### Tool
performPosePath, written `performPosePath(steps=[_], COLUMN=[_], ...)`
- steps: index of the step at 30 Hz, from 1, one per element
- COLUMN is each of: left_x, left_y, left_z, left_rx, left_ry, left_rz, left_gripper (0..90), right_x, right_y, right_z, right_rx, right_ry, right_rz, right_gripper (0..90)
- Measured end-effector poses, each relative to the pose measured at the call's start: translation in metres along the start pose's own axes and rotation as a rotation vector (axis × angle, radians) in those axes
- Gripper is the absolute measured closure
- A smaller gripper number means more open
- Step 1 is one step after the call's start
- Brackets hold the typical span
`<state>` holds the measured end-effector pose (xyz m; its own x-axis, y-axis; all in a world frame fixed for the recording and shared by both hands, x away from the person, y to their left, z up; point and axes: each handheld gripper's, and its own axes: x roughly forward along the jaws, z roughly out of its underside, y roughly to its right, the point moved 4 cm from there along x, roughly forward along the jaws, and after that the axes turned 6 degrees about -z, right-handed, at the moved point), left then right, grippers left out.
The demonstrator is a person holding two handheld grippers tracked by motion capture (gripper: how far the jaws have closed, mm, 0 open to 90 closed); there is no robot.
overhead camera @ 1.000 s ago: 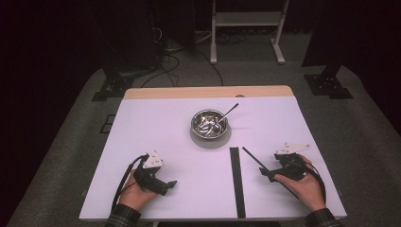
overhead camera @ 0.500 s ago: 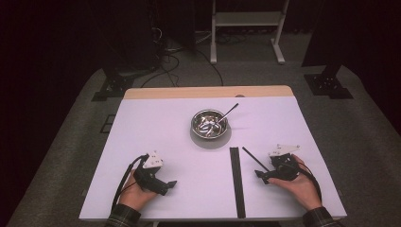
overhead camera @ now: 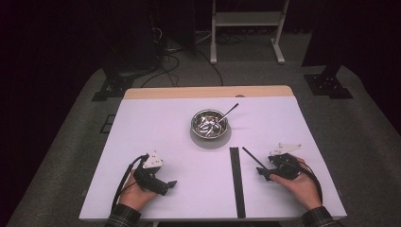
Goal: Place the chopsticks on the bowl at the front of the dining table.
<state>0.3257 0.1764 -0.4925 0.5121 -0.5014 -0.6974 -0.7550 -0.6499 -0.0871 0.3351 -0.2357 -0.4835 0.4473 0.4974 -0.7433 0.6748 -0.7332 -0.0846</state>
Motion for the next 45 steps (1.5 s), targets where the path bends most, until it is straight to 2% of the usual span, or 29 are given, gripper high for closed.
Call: performPosePath(steps=[1, 2, 7, 8, 11, 12, 17, 24, 30, 45], left_x=[0.0, 0.0, 0.0, 0.0, 0.0, 0.0, 0.0, 0.0, 0.0, 0.0], left_y=[0.0, 0.0, 0.0, 0.0, 0.0, 0.0, 0.0, 0.0, 0.0, 0.0], left_z=[0.0, 0.0, 0.0, 0.0, 0.0, 0.0, 0.0, 0.0, 0.0, 0.0], left_rx=[0.0, 0.0, 0.0, 0.0, 0.0, -0.001, 0.0, 0.0, 0.0, 0.0], left_ry=[0.0, 0.0, 0.0, 0.0, 0.0, 0.0, 0.0, 0.0, 0.0, 0.0], left_rz=[0.0, 0.0, 0.0, 0.001, 0.0, 0.0, 0.0, 0.0, 0.0, 0.0], left_gripper=[0.0, 0.0, 0.0, 0.0, 0.0, 0.0, 0.0, 0.0, 0.0, 0.0], right_x=[-0.0001, -0.0008, -0.001, -0.0012, -0.0015, -0.0014, -0.0014, -0.0023, -0.0029, -0.0061], right_y=[-0.0007, -0.0033, -0.0043, -0.0036, -0.0026, -0.0029, -0.0045, -0.0021, -0.0014, 0.0007], right_z=[-0.0004, -0.0011, -0.0026, -0.003, -0.0036, -0.0041, -0.0049, -0.0047, -0.0041, -0.002], right_rx=[-0.006, -0.016, -0.022, -0.019, -0.019, -0.018, -0.028, -0.016, -0.01, 0.0], right_ry=[-0.001, -0.009, -0.015, -0.013, -0.013, -0.013, -0.022, -0.022, -0.023, -0.028], right_rz=[-0.002, -0.01, -0.017, -0.019, -0.015, -0.017, -0.019, -0.024, -0.025, -0.034], right_gripper=[35.8, 42.4, 49.0, 54.8, 59.6, 63.9, 70.6, 79.5, 84.0, 85.3])
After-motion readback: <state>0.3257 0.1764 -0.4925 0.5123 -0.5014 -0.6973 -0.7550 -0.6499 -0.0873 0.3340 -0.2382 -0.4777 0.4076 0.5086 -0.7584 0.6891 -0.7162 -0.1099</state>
